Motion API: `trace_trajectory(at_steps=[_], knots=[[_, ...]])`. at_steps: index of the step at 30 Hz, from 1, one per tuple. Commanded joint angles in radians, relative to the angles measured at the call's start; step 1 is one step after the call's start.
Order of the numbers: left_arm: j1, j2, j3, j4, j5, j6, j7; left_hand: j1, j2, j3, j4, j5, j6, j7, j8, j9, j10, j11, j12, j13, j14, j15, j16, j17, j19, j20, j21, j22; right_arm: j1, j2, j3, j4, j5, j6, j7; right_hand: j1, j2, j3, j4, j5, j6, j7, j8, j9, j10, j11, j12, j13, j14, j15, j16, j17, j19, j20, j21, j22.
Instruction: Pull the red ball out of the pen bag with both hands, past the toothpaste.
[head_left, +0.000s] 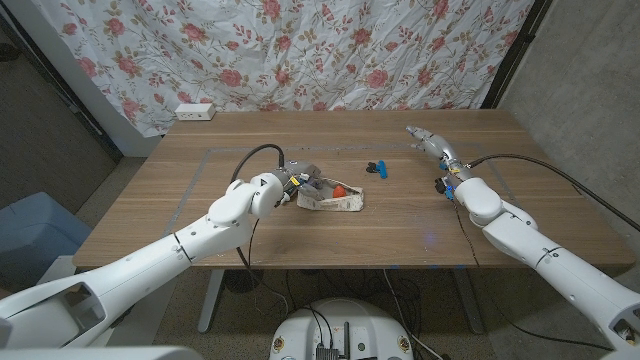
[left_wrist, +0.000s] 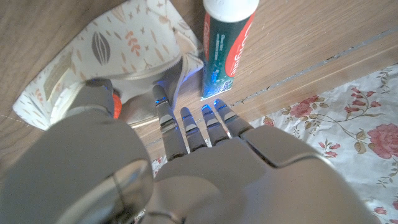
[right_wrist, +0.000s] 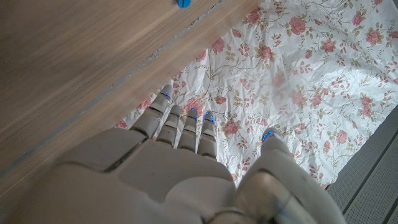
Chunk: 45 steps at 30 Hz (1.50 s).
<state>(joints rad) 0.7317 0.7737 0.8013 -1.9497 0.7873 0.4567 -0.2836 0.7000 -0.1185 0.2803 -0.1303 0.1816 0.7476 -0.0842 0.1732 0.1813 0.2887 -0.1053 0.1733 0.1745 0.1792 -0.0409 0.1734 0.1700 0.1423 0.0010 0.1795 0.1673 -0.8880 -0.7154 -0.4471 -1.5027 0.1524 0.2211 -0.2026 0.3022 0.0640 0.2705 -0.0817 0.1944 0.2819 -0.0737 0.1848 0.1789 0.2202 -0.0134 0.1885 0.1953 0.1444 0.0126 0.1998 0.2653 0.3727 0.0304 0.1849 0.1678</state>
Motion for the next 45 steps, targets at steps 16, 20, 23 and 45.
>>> trace_trajectory(at_steps=[16, 20, 23, 45], knots=[[0.013, -0.006, -0.011, 0.024, -0.060, -0.009, 0.052, -0.026, 0.010, -0.009, 0.005, 0.004, -0.031, 0.012, 0.003, 0.003, -0.033, 0.019, 0.004, 0.003, -0.037, -0.006, -0.003, 0.001, -0.023, 0.002, -0.001, 0.004, -0.017, -0.085, -0.035, -0.153, -0.221, -0.122, -0.042, 0.078, -0.048, 0.012, -0.073, -0.005, 0.050, -0.025, 0.028, 0.008, -0.027, -0.007, -0.001, 0.003, -0.020, 0.007, -0.002, -0.015, -0.017, 0.004, -0.003, 0.000], [0.009, -0.008, -0.009, 0.029, -0.067, -0.015, 0.058, -0.032, 0.014, -0.010, 0.006, 0.004, -0.036, 0.014, 0.005, 0.003, -0.047, 0.033, 0.003, 0.003, -0.052, 0.003, -0.005, 0.001, -0.025, -0.001, 0.001, 0.004, -0.019, -0.105, -0.051, -0.202, -0.288, -0.202, -0.040, 0.095, -0.055, 0.015, -0.083, -0.004, 0.067, -0.027, 0.035, 0.009, -0.029, -0.005, 0.000, 0.003, -0.022, 0.009, -0.001, -0.017, -0.020, 0.004, -0.003, 0.000], [0.004, -0.010, -0.006, 0.035, -0.071, -0.019, 0.060, -0.037, 0.016, -0.011, 0.006, 0.003, -0.039, 0.016, 0.006, 0.002, -0.056, 0.043, 0.002, 0.003, -0.061, 0.009, -0.005, 0.001, -0.027, -0.003, 0.001, 0.004, -0.019, -0.112, -0.058, -0.211, -0.308, -0.200, -0.038, 0.109, -0.060, 0.018, -0.090, -0.004, 0.084, -0.026, 0.043, 0.010, -0.029, -0.006, 0.001, 0.003, -0.022, 0.009, 0.000, -0.020, -0.022, 0.005, -0.002, 0.000], [0.016, -0.024, -0.005, 0.051, -0.088, -0.012, 0.126, -0.051, 0.021, -0.015, 0.007, 0.003, -0.049, 0.024, 0.008, 0.002, -0.055, 0.048, 0.011, 0.002, -0.062, 0.013, 0.002, 0.001, -0.032, -0.008, 0.004, 0.003, -0.018, -0.132, -0.068, -0.266, -0.385, -0.221, -0.006, 0.246, -0.084, 0.062, -0.107, 0.008, 0.152, -0.023, 0.078, 0.022, -0.042, -0.001, 0.002, 0.004, -0.033, 0.020, 0.005, -0.032, -0.037, 0.017, -0.001, 0.000]])
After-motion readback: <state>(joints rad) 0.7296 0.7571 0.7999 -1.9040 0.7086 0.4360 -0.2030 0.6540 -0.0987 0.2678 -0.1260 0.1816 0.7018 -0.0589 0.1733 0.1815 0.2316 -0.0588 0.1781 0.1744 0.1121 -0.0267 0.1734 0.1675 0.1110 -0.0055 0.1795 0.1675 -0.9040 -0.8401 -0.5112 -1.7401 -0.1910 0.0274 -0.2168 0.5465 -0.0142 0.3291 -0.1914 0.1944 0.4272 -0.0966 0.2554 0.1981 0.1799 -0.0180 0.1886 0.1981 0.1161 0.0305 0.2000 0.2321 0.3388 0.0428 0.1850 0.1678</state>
